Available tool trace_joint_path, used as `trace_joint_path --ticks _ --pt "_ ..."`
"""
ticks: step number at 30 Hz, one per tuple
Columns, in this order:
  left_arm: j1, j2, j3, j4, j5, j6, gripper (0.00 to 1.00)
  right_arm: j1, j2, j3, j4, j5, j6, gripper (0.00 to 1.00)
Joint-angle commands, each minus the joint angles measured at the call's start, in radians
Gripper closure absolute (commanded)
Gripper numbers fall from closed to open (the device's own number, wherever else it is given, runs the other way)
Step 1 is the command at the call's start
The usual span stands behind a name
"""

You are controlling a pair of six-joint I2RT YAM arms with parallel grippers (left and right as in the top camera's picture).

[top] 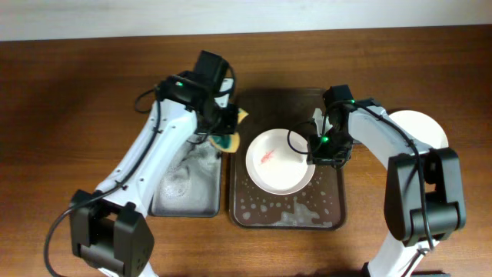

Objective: Clean dirty plates on tray and stack at the side
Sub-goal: 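Lift the plate with right gripper toward the sponge in left gripper, then scrub the held plate's stain with the sponge in the left gripper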

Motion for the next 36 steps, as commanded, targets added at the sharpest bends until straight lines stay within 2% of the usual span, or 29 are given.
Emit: trace_joint_path --ticks 1,3,7,9,11,12,15,16,18,20,23,24,26,27,28,32,36 --pt "-0.060 0.020 0.004 0.060 0.023 -0.027 1.00 -0.005 0.031 -0.004 0.020 0.013 0.043 0.82" --pt "-0.084 0.063 -0.006 0.099 0.036 -0.050 1.00 -0.005 0.034 -0.004 0.038 0.017 0.048 0.96" --pt "-0.156 0.210 -0.006 0.163 0.082 -0.167 1.00 -0.005 0.036 -0.004 0.047 0.102 0.145 0.96" --pt "-0.181 0.269 -0.006 0.197 0.114 -0.188 1.00 -0.005 0.036 -0.004 0.050 0.102 0.143 0.96" --pt "-0.209 0.341 -0.006 0.256 0.144 -0.274 1.00 -0.004 0.036 -0.004 0.045 0.098 0.140 0.96" --pt "-0.222 0.392 -0.006 0.317 0.238 -0.286 1.00 -0.003 0.036 -0.004 0.040 0.098 0.140 0.96" --pt "-0.221 0.496 -0.006 0.323 0.244 -0.321 1.00 -0.003 0.036 -0.004 0.030 0.098 0.140 0.96" --pt "-0.221 0.510 -0.006 0.307 0.209 -0.294 1.00 -0.003 0.036 -0.004 0.026 0.098 0.140 0.96" --pt "-0.216 0.520 -0.005 0.165 -0.060 -0.298 1.00 -0.003 0.036 -0.004 0.026 0.098 0.140 0.96" --pt "-0.185 0.519 0.032 0.017 -0.235 -0.311 1.00 -0.003 0.036 -0.004 0.022 0.098 0.141 0.96" --pt "-0.129 0.519 0.174 -0.161 -0.370 -0.323 1.00 -0.003 0.036 -0.004 0.014 0.098 0.141 0.96" --pt "-0.119 0.519 0.208 -0.185 -0.375 -0.323 1.00 -0.003 0.036 -0.004 0.014 0.098 0.141 0.96" --pt "-0.118 0.519 0.217 -0.145 -0.285 -0.323 1.00 -0.003 0.036 -0.004 0.014 0.098 0.141 0.96" --pt "-0.125 0.520 0.201 -0.093 -0.182 -0.323 1.00 -0.003 0.036 -0.004 0.014 0.098 0.141 0.96" --pt "-0.146 0.520 0.163 0.014 -0.011 -0.323 1.00 -0.003 0.036 -0.004 0.014 0.098 0.141 0.96" --pt "-0.243 0.520 0.059 0.263 0.327 -0.323 1.00 -0.003 0.036 -0.004 0.014 0.098 0.141 0.96" --pt "-0.305 0.520 0.051 0.321 0.491 -0.323 1.00 -0.003 0.036 -0.004 0.014 0.098 0.141 0.96"
